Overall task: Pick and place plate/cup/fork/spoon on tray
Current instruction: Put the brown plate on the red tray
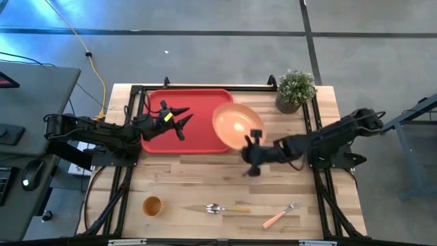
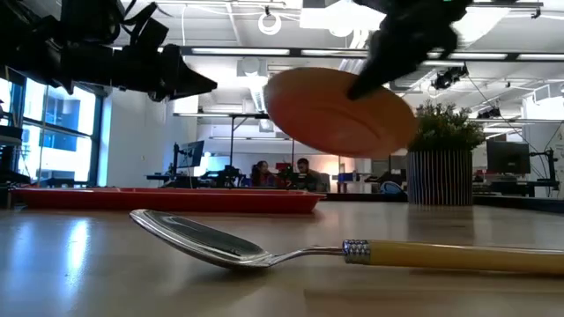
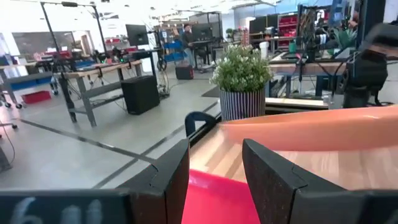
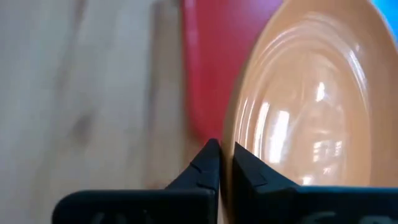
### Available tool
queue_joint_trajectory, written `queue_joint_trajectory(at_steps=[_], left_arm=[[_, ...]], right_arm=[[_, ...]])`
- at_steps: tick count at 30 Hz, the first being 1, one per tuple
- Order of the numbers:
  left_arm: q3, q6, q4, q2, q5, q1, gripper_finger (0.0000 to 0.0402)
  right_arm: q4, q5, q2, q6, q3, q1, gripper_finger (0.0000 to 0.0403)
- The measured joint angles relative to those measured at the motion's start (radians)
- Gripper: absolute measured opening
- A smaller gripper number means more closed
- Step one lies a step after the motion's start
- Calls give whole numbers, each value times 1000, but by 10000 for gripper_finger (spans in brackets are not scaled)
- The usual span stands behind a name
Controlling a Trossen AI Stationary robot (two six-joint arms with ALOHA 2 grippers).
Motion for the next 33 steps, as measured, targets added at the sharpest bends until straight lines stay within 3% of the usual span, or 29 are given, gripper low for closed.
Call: queue_joint_trajectory(at_steps=[7,13,20,28,33], left_arm=[[0,13,-3,-52,0,-1,140],[0,28,-82,-100,5,-11,140],[0,23,-86,-102,2,-5,140],[0,15,-148,-102,0,-5,140],[0,12,-186,-102,-11,-6,140]], right_arm=[[241,-178,196,-279,62,-215,1],[280,-198,453,-385,252,-300,1],[162,-371,719,-461,596,-316,0],[-127,-345,924,-473,926,-321,0],[-170,-308,964,-460,985,-320,7]])
